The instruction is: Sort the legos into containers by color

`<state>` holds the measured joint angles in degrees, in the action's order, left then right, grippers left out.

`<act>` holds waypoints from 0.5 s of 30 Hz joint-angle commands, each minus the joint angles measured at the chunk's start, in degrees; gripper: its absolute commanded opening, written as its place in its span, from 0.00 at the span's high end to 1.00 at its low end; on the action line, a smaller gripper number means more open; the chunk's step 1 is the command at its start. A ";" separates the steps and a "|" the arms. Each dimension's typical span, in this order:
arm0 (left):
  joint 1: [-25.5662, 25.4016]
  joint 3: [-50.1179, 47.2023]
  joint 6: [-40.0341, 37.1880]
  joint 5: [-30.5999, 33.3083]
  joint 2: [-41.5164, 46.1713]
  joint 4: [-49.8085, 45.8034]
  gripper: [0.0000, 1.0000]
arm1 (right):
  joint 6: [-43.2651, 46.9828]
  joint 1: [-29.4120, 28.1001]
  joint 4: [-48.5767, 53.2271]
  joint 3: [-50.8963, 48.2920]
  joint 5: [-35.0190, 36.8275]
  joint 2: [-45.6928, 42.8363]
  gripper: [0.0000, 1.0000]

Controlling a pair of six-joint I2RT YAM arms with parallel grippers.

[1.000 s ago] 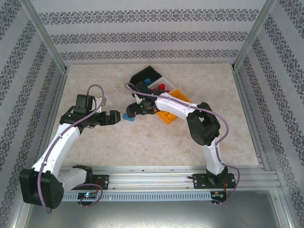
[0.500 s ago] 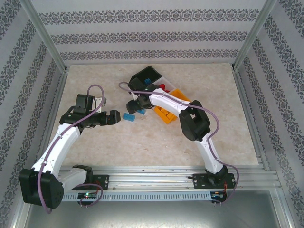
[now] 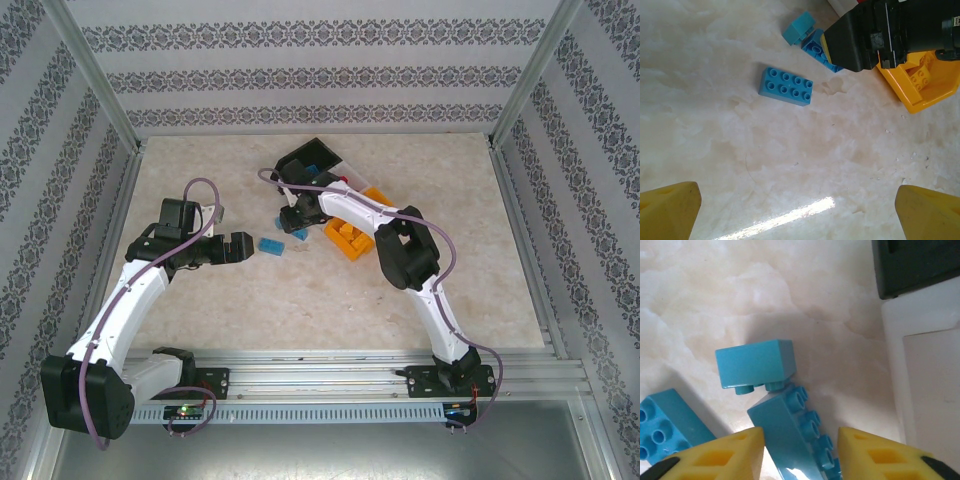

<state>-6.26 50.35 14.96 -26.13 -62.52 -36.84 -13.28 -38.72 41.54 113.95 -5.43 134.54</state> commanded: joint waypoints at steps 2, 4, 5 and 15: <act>0.67 -0.58 -1.37 0.04 -0.03 0.54 0.00 | -0.15 0.73 0.22 -0.35 -1.58 1.91 0.53; 0.65 -0.52 -1.34 0.03 -0.05 0.54 0.00 | -0.15 0.60 0.04 -0.61 -2.18 1.87 0.51; 0.65 -0.56 -1.34 0.04 -0.05 0.55 0.00 | -0.02 0.46 0.13 -0.66 -2.48 1.87 0.50; 0.64 -0.51 -1.34 0.12 -0.04 0.43 0.00 | -0.52 0.15 -1.72 -4.98 -4.63 0.96 0.48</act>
<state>-6.26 50.35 14.92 -26.13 -62.52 -36.84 -13.30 -38.48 40.27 110.43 -8.86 134.96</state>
